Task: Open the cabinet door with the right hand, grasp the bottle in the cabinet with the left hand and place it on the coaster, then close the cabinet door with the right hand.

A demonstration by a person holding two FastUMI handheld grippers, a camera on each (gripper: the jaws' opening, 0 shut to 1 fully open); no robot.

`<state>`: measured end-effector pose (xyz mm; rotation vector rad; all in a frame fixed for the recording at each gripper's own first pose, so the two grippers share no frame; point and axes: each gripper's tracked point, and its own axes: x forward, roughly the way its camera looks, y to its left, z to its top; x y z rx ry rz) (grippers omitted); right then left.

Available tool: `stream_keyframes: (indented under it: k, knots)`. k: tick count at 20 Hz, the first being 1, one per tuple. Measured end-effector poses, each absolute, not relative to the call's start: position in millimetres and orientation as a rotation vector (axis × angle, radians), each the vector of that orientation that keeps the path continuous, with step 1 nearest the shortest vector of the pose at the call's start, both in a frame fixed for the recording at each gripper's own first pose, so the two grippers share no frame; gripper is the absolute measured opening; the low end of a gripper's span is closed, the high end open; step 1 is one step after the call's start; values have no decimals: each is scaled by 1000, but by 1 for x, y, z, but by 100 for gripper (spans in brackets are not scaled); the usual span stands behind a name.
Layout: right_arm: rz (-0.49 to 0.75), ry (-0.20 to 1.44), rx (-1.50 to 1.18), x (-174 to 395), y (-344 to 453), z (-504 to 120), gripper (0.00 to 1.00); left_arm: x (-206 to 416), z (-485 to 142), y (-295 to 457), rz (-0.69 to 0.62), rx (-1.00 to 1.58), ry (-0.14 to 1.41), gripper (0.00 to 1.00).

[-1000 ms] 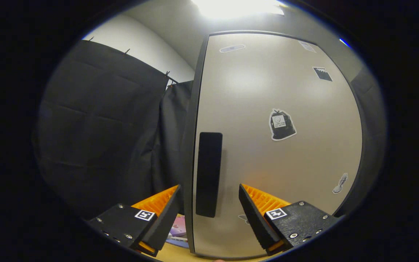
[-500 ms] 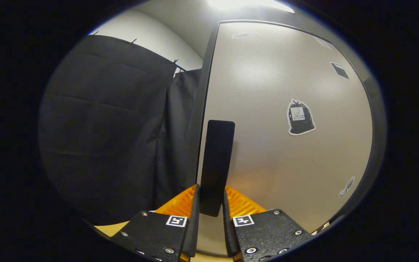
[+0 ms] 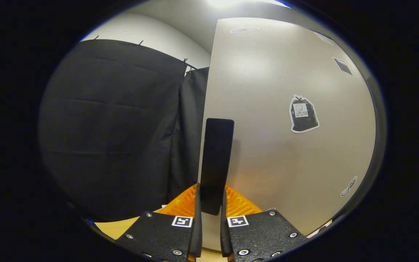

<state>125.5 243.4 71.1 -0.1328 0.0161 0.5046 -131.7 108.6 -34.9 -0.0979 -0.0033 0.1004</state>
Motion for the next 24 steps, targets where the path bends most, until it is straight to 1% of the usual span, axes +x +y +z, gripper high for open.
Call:
stream_keyframes:
  k: [1, 3, 4, 5, 6, 7, 10, 11, 12, 13, 14, 15, 17, 18, 19, 20, 24]
  knots:
    - [518, 18, -133, 125, 243, 70, 20, -133, -34, 107, 96, -98, -5, 96]
    - [548, 17, -135, 124, 239, 70, 20, -134, -36, 102, 83, -101, -2, 96]
    - [564, 16, -138, 125, 238, 68, 20, -135, -38, 100, 79, -106, 8, 94]
    - [580, 21, -139, 124, 237, 68, 20, -134, -40, 99, 75, -111, 19, 96]
    - [596, 27, -137, 124, 236, 67, 19, -134, -40, 96, 65, -116, 26, 94]
    - [611, 34, -133, 124, 234, 67, 20, -135, -38, 95, 62, -113, 25, 95]
    - [648, 38, -128, 124, 230, 65, 20, -135, -34, 96, 78, -86, 14, 96]
    - [661, 45, -122, 124, 228, 64, 20, -136, -33, 96, 90, -79, 17, 94]
    - [673, 53, -112, 124, 225, 63, 20, -141, -32, 96, 104, -74, 16, 96]
    - [686, 58, -105, 126, 223, 62, 20, -145, -28, 95, 118, -72, 12, 96]
    - [700, 57, -103, 128, 221, 61, 19, -148, -25, 91, 129, -72, 8, 96]
    - [714, 54, -101, 129, 219, 61, 19, -152, -24, 88, 138, -69, 12, 94]
    - [744, 51, -95, 127, 216, 60, 20, -161, -26, 78, 154, -55, 29, 94]
    - [759, 54, -93, 127, 214, 60, 20, -165, -27, 71, 158, -51, 39, 91]
    - [773, 57, -89, 128, 212, 59, 20, -169, -25, 64, 159, -49, 45, 94]
    - [784, 62, -84, 130, 211, 58, 19, -172, -22, 57, 156, -50, 47, 94]
    - [813, 91, -57, 127, 202, 56, 20, -179, -21, 29, 146, -68, 77, 94]
